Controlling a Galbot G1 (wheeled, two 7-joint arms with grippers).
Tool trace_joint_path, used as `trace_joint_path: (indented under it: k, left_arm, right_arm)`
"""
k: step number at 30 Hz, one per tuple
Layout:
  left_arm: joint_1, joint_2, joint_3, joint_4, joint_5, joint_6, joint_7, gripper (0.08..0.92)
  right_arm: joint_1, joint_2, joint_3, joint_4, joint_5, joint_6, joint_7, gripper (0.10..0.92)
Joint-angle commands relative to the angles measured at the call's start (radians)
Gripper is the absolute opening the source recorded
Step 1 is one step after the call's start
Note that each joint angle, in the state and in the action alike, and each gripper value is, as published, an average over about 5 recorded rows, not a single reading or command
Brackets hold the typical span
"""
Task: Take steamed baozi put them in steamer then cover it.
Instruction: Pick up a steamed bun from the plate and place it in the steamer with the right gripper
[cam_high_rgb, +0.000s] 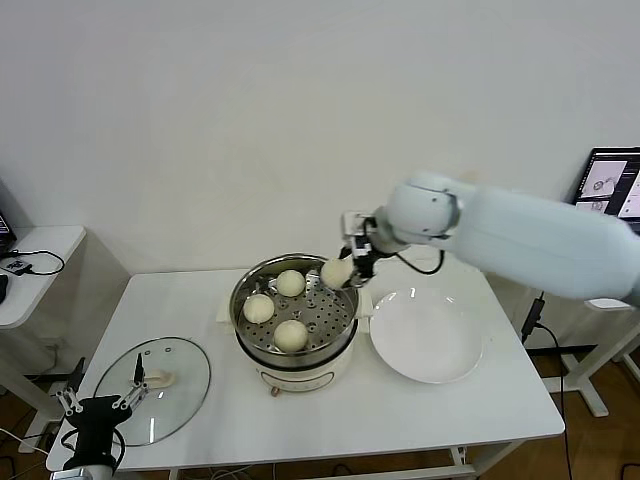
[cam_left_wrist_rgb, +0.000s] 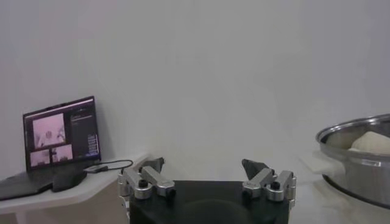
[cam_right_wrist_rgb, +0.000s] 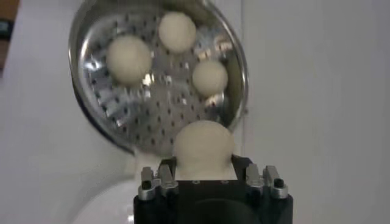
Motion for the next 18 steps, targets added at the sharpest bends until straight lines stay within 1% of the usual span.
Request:
trace_joint_path:
  k: [1, 7, 18]
  left_arm:
    - [0.000, -0.002, -0.005, -0.001, -0.002, 0.002, 0.000, 0.823]
    - [0.002, 0.000, -0.017, 0.002, -0.009, 0.001, 0.000, 0.823]
    - [-0.008, 0.001, -0.016, 0.013, -0.012, 0.000, 0.000, 0.823]
  right_arm:
    - [-0.127, 0.199, -0.011, -0.134, 0.067, -0.070, 0.095, 0.594]
    - [-0.172, 0.218, -0.014, -0.197, -0.004, -0.069, 0.086, 0.591]
    - [-0.189, 0.199, -0.012, -0.222, -0.084, -0.068, 0.072, 0.593]
